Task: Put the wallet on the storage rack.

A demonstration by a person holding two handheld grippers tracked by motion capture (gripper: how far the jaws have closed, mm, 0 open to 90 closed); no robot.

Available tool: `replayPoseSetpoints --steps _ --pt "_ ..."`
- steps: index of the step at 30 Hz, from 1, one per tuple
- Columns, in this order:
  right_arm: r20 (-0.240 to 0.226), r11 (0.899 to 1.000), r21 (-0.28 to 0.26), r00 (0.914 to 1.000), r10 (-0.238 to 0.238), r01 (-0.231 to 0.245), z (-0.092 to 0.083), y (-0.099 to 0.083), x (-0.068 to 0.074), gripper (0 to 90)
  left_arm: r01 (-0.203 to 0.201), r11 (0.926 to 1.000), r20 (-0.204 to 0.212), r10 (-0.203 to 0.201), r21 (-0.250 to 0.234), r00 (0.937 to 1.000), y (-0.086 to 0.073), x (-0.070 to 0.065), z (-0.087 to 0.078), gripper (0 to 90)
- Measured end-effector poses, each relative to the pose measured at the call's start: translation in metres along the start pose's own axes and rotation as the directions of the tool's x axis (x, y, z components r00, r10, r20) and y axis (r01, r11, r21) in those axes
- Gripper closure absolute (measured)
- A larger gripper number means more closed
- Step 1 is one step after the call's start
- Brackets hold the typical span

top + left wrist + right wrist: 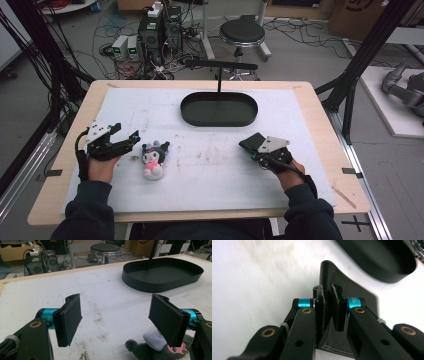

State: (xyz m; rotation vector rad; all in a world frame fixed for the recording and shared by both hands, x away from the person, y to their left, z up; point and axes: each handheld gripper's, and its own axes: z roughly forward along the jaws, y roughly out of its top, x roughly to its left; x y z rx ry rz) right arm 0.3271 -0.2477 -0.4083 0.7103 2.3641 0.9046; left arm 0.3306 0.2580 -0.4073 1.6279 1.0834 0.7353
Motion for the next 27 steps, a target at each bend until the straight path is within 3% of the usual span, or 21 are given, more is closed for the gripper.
replayPoseSetpoints --steps 1,3,6,10,11,14,16,17,19,21,22,23,27 --pt "-0.006 0.997 -0.058 0.9991 0.043 -0.043 -0.010 0.005 -0.006 84.4 0.001 1.0000 0.000 -0.001 0.001 1.0000 0.000 0.000 0.000 25.6" --pt "-0.014 0.995 -0.076 0.9983 0.057 -0.058 -0.012 0.007 -0.008 84.4 0.000 1.0000 0.001 0.000 0.003 1.0000 0.000 0.000 0.001 25.7" --pt "-0.058 0.978 -0.154 0.9890 0.136 -0.144 -0.023 0.015 -0.015 84.5 -0.001 1.0000 -0.001 0.001 0.000 1.0000 0.000 0.000 0.000 25.7" --pt "-0.139 0.945 -0.205 0.9632 0.230 -0.255 -0.033 0.017 -0.023 84.5 0.008 1.0000 -0.004 -0.008 0.000 1.0000 -0.001 0.002 0.000 25.7" --pt "-0.182 0.932 -0.214 0.9492 0.257 -0.293 -0.038 0.015 -0.025 84.5 0.006 1.0000 -0.006 -0.006 0.000 1.0000 -0.001 0.002 -0.001 25.7" --pt "-0.219 0.915 -0.211 0.9291 0.298 -0.343 -0.040 0.010 -0.030 84.4 0.006 1.0000 -0.006 -0.006 -0.001 1.0000 -0.001 0.002 -0.001 25.7" --pt "-0.200 0.914 -0.196 0.9275 0.316 -0.354 -0.039 0.007 -0.033 84.3 0.004 1.0000 -0.003 -0.004 -0.001 1.0000 -0.001 0.002 -0.001 25.9" --pt "-0.166 0.917 -0.182 0.9307 0.326 -0.354 -0.038 0.005 -0.034 84.1 0.004 1.0000 -0.005 -0.004 -0.002 1.0000 -0.001 0.002 0.000 25.9" --pt "-0.157 0.903 -0.201 0.9226 0.352 -0.379 -0.037 0.001 -0.039 83.3 0.003 1.0000 -0.005 -0.003 -0.002 1.0000 -0.001 0.002 0.000 25.9" --pt "-0.098 0.901 -0.217 0.9264 0.364 -0.376 -0.037 -0.001 -0.044 81.6 0.003 1.0000 -0.006 -0.003 0.000 1.0000 -0.001 0.001 -0.001 26.0" --pt "-0.098 0.901 -0.217 0.9264 0.364 -0.376 -0.037 -0.001 -0.044 81.6 0.003 1.0000 -0.006 -0.003 0.000 1.0000 -0.001 0.001 -0.001 26.0" --pt "-0.046 0.896 -0.234 0.9251 0.377 -0.377 -0.036 -0.005 -0.048 79.5 0.002 1.0000 -0.006 -0.002 0.000 1.0000 -0.001 0.001 -0.001 26.0" --pt "-0.006 0.891 -0.248 0.9204 0.391 -0.380 -0.034 -0.010 -0.053 77.9 -0.002 1.0000 -0.005 0.002 0.004 1.0000 -0.001 0.001 0.000 26.0"
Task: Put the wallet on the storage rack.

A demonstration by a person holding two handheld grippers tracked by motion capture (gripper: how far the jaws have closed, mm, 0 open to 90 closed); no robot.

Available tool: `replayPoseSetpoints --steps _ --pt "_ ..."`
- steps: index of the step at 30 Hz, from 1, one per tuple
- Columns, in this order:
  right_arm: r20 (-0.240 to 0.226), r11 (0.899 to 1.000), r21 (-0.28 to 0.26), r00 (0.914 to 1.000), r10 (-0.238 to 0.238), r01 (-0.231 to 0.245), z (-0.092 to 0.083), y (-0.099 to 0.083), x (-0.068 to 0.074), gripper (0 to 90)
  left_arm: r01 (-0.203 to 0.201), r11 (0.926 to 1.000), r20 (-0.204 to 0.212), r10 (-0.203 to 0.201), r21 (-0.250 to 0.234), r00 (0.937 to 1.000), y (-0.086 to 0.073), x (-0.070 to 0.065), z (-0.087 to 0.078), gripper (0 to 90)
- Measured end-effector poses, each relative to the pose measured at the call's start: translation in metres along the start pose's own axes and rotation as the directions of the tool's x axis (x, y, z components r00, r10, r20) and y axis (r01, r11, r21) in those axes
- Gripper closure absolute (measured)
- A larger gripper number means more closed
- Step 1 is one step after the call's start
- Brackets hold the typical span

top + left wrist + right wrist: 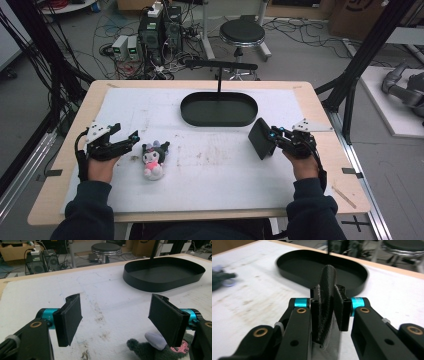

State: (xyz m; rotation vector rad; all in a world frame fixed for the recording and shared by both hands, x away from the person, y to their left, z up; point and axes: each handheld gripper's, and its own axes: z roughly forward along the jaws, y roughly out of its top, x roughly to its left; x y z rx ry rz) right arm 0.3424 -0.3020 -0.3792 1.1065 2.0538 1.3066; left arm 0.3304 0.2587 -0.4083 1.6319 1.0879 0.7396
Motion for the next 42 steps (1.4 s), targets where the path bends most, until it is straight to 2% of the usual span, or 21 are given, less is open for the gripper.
replayPoseSetpoints --steps 2,6,8,11,14,15,16,17,18,20,21,22,23,24,25,29,30,31,33,41,42 --pt "0.021 1.000 -0.013 0.9996 0.016 -0.016 0.001 -0.002 -0.005 76.3 -0.002 1.0000 -0.001 0.002 0.002 1.0000 0.000 0.000 0.000 26.2" --pt "0.030 0.999 -0.021 0.9992 0.028 -0.028 0.001 -0.003 -0.006 67.9 0.000 1.0000 0.000 0.000 0.001 1.0000 0.000 0.000 0.000 26.2" --pt "0.037 0.999 -0.029 0.9985 0.041 -0.040 0.001 -0.003 -0.007 57.4 0.000 1.0000 -0.002 0.000 0.002 1.0000 0.000 0.000 0.000 26.2" --pt "0.050 0.998 -0.039 0.9974 0.053 -0.051 0.000 -0.004 -0.007 47.3 0.001 1.0000 0.000 -0.001 -0.001 1.0000 0.000 0.000 0.000 26.2" --pt "0.046 0.998 -0.046 0.9976 0.051 -0.049 0.000 -0.005 -0.006 44.3 0.002 1.0000 0.000 -0.002 -0.001 1.0000 0.000 0.000 0.000 26.2" --pt "0.054 0.998 -0.051 0.9979 0.036 -0.033 0.001 -0.005 -0.004 35.7 0.001 1.0000 -0.002 -0.001 -0.001 1.0000 0.000 0.001 0.000 26.2" --pt "0.054 0.998 -0.051 0.9979 0.036 -0.033 0.001 -0.005 -0.004 35.7 0.001 1.0000 -0.001 -0.001 -0.002 1.0000 0.000 0.000 0.000 26.2" --pt "0.053 0.998 -0.050 0.9980 0.036 -0.033 0.002 -0.005 -0.003 31.0 0.001 1.0000 0.001 -0.001 -0.003 1.0000 0.000 0.000 0.000 26.2" --pt "0.050 0.999 -0.032 0.9985 0.023 -0.022 0.008 -0.007 0.001 24.2 0.002 1.0000 0.000 -0.002 -0.002 1.0000 0.000 0.000 0.000 26.2" --pt "0.051 1.000 -0.014 0.9986 0.009 -0.008 0.012 -0.008 0.003 21.2 0.002 1.0000 0.002 -0.002 -0.001 1.0000 0.000 0.000 0.000 26.2" --pt "0.051 1.000 0.014 0.9987 0.003 -0.004 0.017 -0.010 0.005 21.0 0.002 1.0000 0.002 -0.002 -0.001 1.0000 0.000 0.000 0.000 26.2" --pt "0.052 0.998 0.063 0.9983 -0.027 0.024 0.026 -0.014 0.010 21.0 0.001 1.0000 0.001 -0.001 -0.001 1.0000 0.000 0.000 0.000 26.2" --pt "0.052 0.998 0.063 0.9983 -0.027 0.024 0.026 -0.014 0.010 21.0 0.002 1.0000 0.002 -0.002 -0.001 1.0000 0.000 0.000 0.000 26.2" --pt "0.061 0.995 0.099 0.9974 -0.037 0.031 0.033 -0.016 0.013 22.5 0.002 1.0000 0.002 -0.002 -0.001 1.0000 0.000 0.000 0.000 26.2" --pt "0.062 0.994 0.109 0.9974 -0.036 0.029 0.035 -0.017 0.012 28.0 0.002 1.0000 0.002 -0.002 -0.004 1.0000 0.000 0.000 0.000 26.2" --pt "0.034 0.992 0.124 0.9993 -0.018 0.014 0.033 -0.018 0.009 55.7 0.004 1.0000 0.000 -0.004 0.000 1.0000 0.000 0.000 0.000 26.2" --pt "0.037 0.993 0.118 0.9993 -0.010 0.006 0.031 -0.018 0.009 63.5 0.003 1.0000 -0.001 -0.003 0.001 1.0000 0.000 0.001 0.000 26.2" --pt "0.037 0.993 0.118 0.9993 -0.010 0.006 0.031 -0.018 0.009 63.5 0.004 1.0000 -0.001 -0.004 0.002 1.0000 0.000 0.000 0.000 26.2" --pt "0.022 0.996 0.089 0.9997 0.007 -0.009 0.025 -0.016 0.007 77.2 0.003 1.0000 -0.001 -0.003 0.001 1.0000 -0.001 0.001 0.000 26.2" --pt "0.021 1.000 0.021 0.9995 -0.021 0.021 0.021 0.001 0.010 78.2 -0.001 1.0000 0.000 0.001 0.000 1.0000 -0.001 0.001 0.001 26.2" --pt "0.027 1.000 0.013 0.9994 -0.022 0.022 0.024 0.011 0.010 78.3 0.002 1.0000 0.002 -0.002 -0.003 1.0000 -0.001 0.001 0.001 26.2"
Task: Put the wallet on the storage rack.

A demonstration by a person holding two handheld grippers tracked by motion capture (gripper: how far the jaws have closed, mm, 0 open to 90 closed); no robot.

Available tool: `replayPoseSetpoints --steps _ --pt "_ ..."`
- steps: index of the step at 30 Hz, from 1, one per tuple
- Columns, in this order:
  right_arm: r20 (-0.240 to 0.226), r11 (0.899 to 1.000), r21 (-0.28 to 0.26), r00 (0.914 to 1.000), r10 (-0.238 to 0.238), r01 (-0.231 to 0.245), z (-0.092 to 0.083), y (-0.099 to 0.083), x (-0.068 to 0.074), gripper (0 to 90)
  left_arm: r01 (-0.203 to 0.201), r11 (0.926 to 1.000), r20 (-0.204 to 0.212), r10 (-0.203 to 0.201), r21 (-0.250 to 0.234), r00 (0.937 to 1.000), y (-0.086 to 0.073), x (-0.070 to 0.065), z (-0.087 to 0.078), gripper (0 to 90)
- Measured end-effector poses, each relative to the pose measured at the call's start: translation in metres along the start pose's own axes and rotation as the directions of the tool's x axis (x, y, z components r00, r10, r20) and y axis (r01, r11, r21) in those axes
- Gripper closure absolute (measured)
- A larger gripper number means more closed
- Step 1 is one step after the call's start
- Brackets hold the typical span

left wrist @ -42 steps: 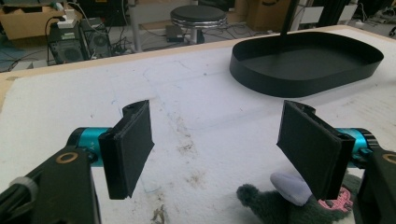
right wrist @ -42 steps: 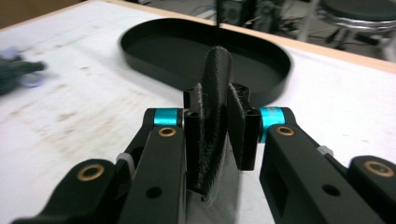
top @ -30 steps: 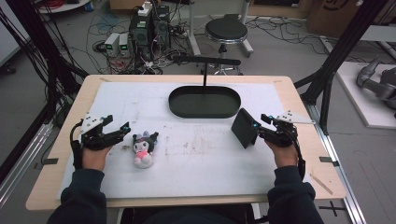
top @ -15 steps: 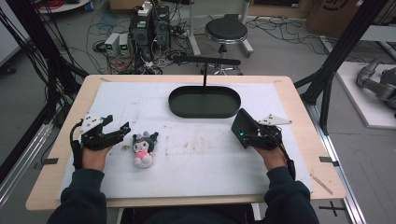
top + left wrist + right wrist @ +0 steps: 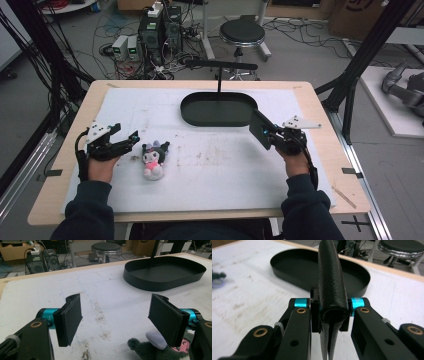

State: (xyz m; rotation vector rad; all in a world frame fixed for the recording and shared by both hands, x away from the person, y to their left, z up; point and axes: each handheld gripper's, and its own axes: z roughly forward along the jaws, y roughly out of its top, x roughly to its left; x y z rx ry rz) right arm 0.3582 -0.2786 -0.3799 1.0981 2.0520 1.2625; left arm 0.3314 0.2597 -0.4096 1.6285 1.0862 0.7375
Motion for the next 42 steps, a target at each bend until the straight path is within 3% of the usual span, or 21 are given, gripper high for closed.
replayPoseSetpoints --steps 6,8,9,11,14,20,21,35,39,42 --pt "0.004 0.999 -0.031 0.9998 -0.019 0.019 0.018 0.026 0.002 78.5 -0.003 0.9999 0.007 0.004 -0.011 1.0000 0.000 0.000 -0.001 26.2" --pt "0.002 0.999 -0.041 0.9994 -0.035 0.035 0.029 0.035 0.003 78.6 -0.003 0.9999 0.007 0.003 -0.011 1.0000 0.000 0.000 -0.001 26.2" --pt "0.006 0.998 -0.040 0.9990 -0.045 0.046 0.043 0.043 0.003 78.6 -0.003 0.9999 0.007 0.003 -0.011 1.0000 0.000 0.000 -0.001 26.2" --pt "0.006 0.998 -0.045 0.9989 -0.046 0.046 0.048 0.044 0.002 78.6 -0.003 0.9999 0.006 0.003 -0.011 1.0000 0.000 0.000 -0.001 26.2" --pt "0.019 0.999 -0.009 0.9985 -0.051 0.051 0.076 0.051 -0.002 78.6 -0.002 0.9999 0.008 0.002 -0.012 1.0000 0.000 0.000 0.000 26.2" --pt "0.041 0.999 0.017 0.9978 -0.052 0.051 0.104 0.052 -0.003 78.6 -0.001 1.0000 0.007 0.001 -0.009 1.0000 0.000 0.001 0.000 26.2" --pt "0.062 0.999 0.003 0.9968 -0.051 0.051 0.113 0.051 -0.003 78.6 -0.002 1.0000 0.006 0.002 -0.009 1.0000 0.000 0.001 0.000 26.2" --pt "0.128 0.999 -0.018 0.9914 -0.027 0.029 0.137 0.055 -0.007 78.7 0.000 1.0000 0.006 0.000 -0.008 1.0000 0.000 0.001 0.000 26.2" --pt "0.151 0.999 -0.015 0.9873 -0.049 0.052 0.149 0.057 -0.007 78.7 0.004 0.9999 0.004 -0.004 -0.010 1.0000 0.000 0.001 0.000 26.2" --pt "0.196 0.995 0.009 0.9759 -0.096 0.096 0.158 0.060 -0.002 78.6 0.006 0.9999 0.002 -0.006 -0.010 1.0000 0.000 0.002 0.000 26.2"
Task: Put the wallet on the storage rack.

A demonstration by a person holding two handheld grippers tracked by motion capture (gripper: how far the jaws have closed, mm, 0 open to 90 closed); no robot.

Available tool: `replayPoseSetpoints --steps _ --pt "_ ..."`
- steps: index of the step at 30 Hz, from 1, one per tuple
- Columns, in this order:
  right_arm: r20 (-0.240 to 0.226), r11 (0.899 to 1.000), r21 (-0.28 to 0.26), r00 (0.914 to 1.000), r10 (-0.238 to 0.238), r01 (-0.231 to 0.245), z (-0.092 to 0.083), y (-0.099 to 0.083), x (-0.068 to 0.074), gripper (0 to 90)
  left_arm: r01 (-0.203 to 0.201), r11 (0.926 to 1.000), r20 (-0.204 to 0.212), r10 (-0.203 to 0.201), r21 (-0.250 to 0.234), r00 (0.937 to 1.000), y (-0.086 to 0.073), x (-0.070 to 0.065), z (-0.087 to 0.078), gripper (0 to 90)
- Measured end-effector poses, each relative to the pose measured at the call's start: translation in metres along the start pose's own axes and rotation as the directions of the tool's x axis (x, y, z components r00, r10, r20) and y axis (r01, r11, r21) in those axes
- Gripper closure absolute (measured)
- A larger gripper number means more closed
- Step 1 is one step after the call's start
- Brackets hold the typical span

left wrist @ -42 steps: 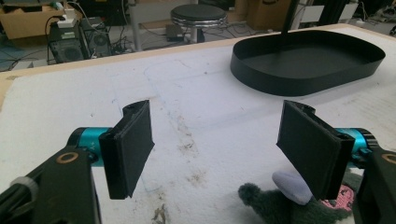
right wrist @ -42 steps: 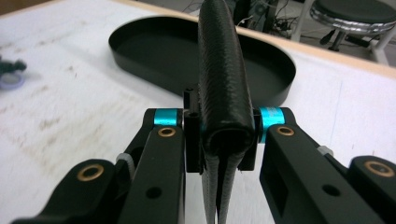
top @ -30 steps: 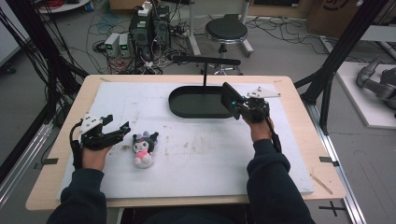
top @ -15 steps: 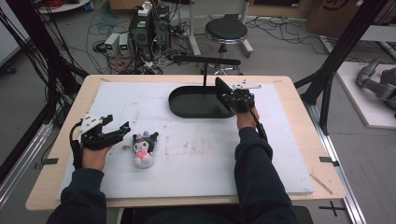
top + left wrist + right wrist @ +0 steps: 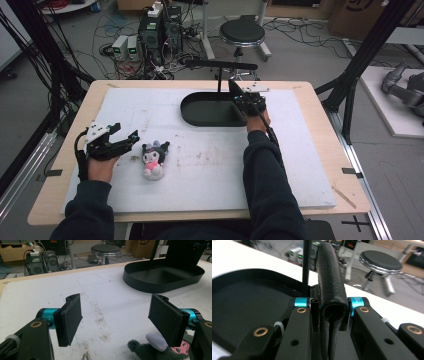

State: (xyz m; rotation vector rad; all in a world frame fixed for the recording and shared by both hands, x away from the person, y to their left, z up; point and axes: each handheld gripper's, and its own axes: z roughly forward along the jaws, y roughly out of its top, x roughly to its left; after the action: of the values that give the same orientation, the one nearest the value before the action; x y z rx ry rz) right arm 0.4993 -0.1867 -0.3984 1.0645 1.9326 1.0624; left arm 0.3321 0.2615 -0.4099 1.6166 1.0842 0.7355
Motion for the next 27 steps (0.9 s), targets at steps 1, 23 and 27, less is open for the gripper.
replayPoseSetpoints --steps 1,23,27 --pt "0.017 1.000 -0.010 0.9997 -0.019 0.020 0.003 0.000 0.002 78.6 0.001 1.0000 -0.001 -0.001 0.000 1.0000 0.000 0.000 0.000 26.2" --pt "-0.212 0.997 0.005 0.9746 0.072 -0.072 0.024 -0.010 0.025 42.0 -0.002 1.0000 0.000 0.002 -0.001 1.0000 0.000 -0.001 -0.001 26.2" --pt "-0.251 0.996 0.000 0.9640 0.088 -0.091 0.020 -0.008 0.025 36.8 -0.004 1.0000 0.000 0.004 0.000 1.0000 0.000 -0.001 -0.001 26.2"
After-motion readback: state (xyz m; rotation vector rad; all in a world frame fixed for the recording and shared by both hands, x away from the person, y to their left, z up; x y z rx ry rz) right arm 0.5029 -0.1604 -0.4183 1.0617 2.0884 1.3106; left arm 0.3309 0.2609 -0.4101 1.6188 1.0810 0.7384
